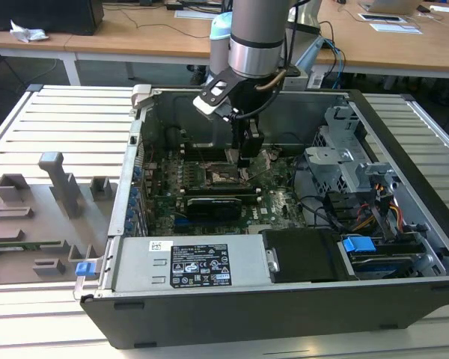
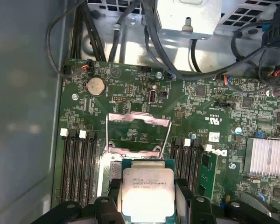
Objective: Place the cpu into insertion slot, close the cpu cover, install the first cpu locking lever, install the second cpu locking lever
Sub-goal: 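Place the cpu into insertion slot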
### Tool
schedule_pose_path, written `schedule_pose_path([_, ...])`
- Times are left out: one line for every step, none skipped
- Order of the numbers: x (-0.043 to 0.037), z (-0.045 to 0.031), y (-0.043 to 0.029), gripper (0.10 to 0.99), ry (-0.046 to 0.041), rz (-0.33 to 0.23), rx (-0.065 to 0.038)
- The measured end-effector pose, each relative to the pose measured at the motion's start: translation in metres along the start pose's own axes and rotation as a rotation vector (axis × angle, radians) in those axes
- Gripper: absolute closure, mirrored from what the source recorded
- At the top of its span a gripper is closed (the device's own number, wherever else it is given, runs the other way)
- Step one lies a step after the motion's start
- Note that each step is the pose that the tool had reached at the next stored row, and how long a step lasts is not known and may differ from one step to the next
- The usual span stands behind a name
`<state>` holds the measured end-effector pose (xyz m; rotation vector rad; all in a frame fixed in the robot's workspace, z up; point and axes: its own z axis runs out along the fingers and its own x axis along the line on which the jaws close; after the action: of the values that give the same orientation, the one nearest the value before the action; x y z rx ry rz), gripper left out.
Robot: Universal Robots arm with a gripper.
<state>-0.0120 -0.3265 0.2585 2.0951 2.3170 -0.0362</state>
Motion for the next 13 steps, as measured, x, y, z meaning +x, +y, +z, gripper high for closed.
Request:
schedule_pose_path([0.0001,0.0,-0.0011,0.545,0.0,0.0,0.0])
schedule_pose_path([0.0005,0.0005,-0.0046,0.545,0.0,0.002,0.0])
schedule_pose_path([0.0008,0.0014,-0.0071,0.545,0.0001,0.007,0.0])
schedule_pose_path([0.0009,0.0024,-0.008,0.545,0.0,0.012,0.0])
schedule_pose_path([0.001,0.0038,-0.0084,0.545,0.0001,0.02,0.0])
schedule_pose_path([0.0012,0.0063,-0.0086,0.545,0.0002,0.039,0.001])
schedule_pose_path([0.0015,0.0081,-0.0091,0.545,0.0003,0.053,0.001])
schedule_pose_path([0.0021,0.0098,-0.0113,0.545,0.0003,0.059,0.002])
schedule_pose_path([0.0031,0.0122,-0.0136,0.545,0.0004,0.06,0.002])
schedule_pose_path([0.004,0.014,-0.0153,0.545,0.0003,0.061,0.002])
schedule_pose_path([0.0058,0.0177,-0.0177,0.545,0.0004,0.063,0.002])
schedule_pose_path([0.0067,0.0196,-0.018,0.545,0.0004,0.063,0.002])
schedule_pose_path([0.008,0.0216,-0.0179,0.545,0.0004,0.064,0.002])
